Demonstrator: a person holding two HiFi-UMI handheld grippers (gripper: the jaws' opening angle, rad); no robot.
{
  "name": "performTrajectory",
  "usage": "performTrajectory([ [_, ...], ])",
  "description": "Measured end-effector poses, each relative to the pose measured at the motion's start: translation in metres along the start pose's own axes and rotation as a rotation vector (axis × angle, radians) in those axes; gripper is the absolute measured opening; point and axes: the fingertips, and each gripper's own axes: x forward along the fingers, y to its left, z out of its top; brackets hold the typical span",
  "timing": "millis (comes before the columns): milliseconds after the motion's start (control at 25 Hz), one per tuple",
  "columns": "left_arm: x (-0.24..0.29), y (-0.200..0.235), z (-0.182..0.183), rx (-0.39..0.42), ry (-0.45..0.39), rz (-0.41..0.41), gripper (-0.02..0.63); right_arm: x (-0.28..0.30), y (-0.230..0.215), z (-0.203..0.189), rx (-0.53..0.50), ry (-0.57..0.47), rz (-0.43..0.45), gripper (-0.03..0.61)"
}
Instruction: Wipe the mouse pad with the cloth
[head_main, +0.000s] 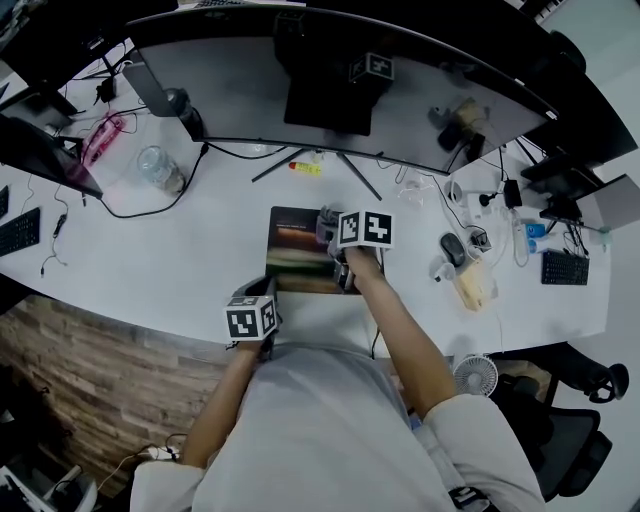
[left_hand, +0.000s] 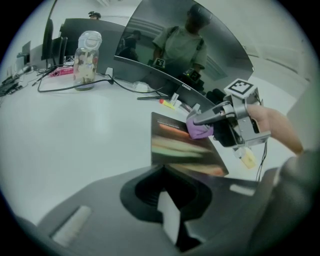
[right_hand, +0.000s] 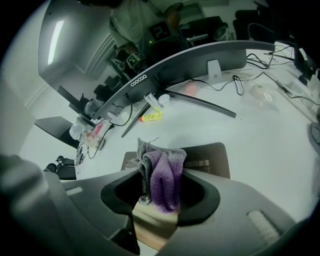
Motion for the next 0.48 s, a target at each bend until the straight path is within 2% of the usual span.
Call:
performTrajectory([
  [480, -0.002, -0.001, 0.001, -0.002, 0.004, 0.0, 0.0, -0.017, -0.03, 0.001, 0.036, 0.002, -0.008, 0.19],
])
